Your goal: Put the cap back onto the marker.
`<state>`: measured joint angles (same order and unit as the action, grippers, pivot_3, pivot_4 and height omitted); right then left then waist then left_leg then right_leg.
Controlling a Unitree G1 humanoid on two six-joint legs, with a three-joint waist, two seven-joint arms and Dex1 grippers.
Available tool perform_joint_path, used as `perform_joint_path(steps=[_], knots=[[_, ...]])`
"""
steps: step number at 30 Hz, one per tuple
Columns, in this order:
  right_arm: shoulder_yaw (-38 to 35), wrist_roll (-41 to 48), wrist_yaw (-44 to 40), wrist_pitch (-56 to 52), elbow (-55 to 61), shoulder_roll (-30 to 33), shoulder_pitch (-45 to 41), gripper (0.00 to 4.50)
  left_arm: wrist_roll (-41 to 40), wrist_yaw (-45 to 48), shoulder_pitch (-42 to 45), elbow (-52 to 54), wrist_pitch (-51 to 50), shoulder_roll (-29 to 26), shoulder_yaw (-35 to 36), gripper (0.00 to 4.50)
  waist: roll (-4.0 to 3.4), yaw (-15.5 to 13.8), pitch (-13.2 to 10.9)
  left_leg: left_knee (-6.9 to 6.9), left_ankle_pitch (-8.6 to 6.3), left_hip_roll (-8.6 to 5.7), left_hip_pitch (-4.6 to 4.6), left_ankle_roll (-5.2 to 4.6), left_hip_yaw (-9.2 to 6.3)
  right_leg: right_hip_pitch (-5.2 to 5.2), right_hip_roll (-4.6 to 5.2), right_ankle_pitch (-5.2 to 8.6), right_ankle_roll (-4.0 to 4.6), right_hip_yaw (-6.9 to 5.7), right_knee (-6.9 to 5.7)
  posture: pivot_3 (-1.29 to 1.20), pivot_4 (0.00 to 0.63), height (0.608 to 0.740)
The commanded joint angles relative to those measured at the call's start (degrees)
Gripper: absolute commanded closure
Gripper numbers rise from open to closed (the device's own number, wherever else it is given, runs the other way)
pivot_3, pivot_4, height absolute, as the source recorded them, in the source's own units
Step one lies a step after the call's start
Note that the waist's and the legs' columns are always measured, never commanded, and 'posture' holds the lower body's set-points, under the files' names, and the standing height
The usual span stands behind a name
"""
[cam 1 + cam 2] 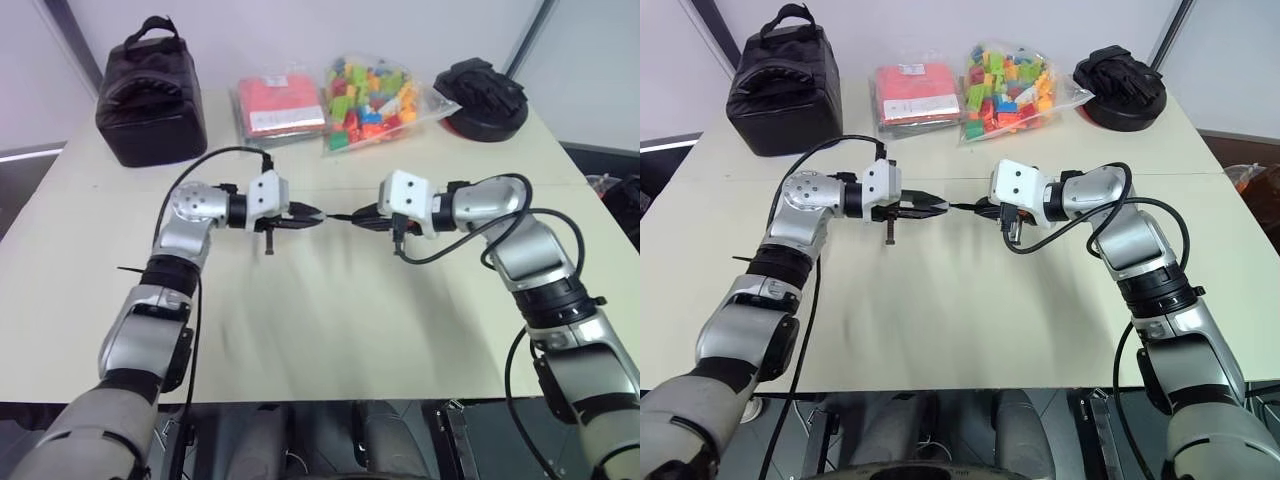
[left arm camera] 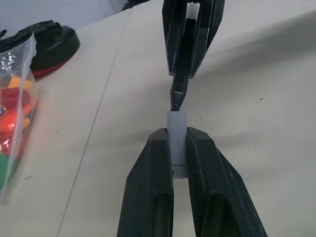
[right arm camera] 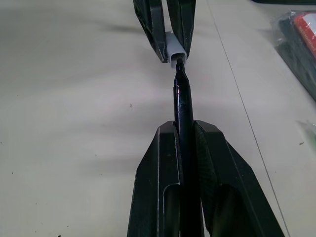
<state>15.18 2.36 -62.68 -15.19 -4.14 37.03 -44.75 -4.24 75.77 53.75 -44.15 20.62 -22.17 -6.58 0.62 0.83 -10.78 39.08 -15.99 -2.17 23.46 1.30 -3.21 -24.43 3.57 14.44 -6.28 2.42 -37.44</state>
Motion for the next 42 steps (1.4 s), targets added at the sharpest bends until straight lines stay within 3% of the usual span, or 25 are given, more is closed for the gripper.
perform_joint_path(steps=[1, 25, 35, 42], knots=[[-1.1, 0.2, 0.3, 0.0, 2.3, 0.0, -0.2, 4.5, -0.6, -0.3, 1.5, 0.1, 0.9, 0.0, 0.1, 4.48, 0.0, 0.0, 0.0, 0.0, 0.0, 0.0, 0.0, 0.0, 0.0, 0.0, 0.0, 0.0, 0.0, 0.0, 0.0, 0.0, 0.15, 0.74], [-0.9, 0.7, 0.8, -1.6, 5.4, -0.4, 0.5, 4.5, 0.5, -1.4, 4.4, -5.8, 4.3, 1.9, -1.1, 4.48, 0.0, 0.0, 0.0, 0.0, 0.0, -0.02, 0.0, 0.0, 0.0, 0.0, 0.0, 0.0, 0.0, 0.0, 0.0, 0.0, 0.15, 0.74], [-0.3, -0.6, -0.8, 0.8, 2.9, -0.4, -1.2, 4.5, 4.7, 1.9, 4.7, -6.2, 12.2, 1.5, -5.4, 4.48, 0.0, 0.0, 0.0, -0.01, 0.0, -0.03, 0.0, 0.0, 0.01, 0.0, -0.01, 0.0, 0.0, 0.0, 0.01, 0.0, 0.15, 0.74], [-0.2, -1.8, -0.9, 2.1, 1.6, -1.1, -2.4, 4.5, 5.8, 2.3, 6.0, -7.0, 10.8, 2.4, -6.7, 4.48, 0.0, 0.0, 0.0, -0.01, 0.0, -0.03, 0.0, 0.0, 0.01, 0.0, -0.02, 0.0, 0.0, 0.0, 0.01, 0.0, 0.15, 0.74]])
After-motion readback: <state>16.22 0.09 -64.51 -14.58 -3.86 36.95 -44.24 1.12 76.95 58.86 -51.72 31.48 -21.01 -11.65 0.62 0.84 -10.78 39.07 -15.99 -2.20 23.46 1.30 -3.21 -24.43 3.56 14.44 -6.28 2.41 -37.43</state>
